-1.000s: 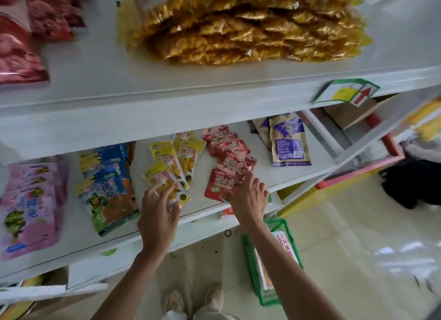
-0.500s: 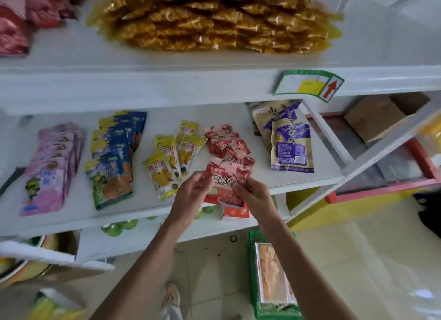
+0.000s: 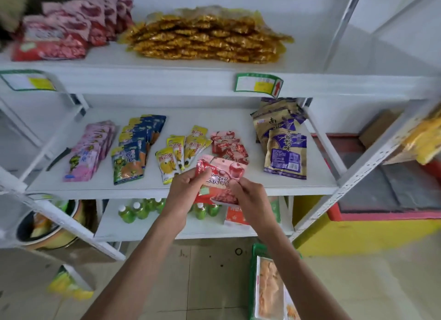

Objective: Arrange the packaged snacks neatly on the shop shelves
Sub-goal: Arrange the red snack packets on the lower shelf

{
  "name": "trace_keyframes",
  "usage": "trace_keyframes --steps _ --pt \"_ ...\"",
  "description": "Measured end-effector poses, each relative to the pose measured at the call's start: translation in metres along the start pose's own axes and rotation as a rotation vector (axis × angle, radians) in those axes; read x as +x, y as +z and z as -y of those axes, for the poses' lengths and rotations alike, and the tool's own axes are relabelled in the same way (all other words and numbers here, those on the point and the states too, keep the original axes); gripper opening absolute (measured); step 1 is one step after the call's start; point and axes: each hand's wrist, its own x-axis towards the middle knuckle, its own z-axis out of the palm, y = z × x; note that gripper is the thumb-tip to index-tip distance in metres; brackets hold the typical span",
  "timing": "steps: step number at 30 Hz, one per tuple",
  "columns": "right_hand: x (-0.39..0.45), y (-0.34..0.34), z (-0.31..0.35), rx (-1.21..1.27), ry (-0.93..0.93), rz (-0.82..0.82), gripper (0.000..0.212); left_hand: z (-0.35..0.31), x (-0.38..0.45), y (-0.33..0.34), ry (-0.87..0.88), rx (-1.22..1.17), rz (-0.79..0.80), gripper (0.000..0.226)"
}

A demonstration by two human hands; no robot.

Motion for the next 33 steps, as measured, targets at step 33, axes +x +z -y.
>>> trace_keyframes --steps 33 --pt "-0.044 0.007 0.038 0.131 0.068 -0.298 0.016 -0.017 -0.033 -0.012 -0.013 -0.004 0.166 0.033"
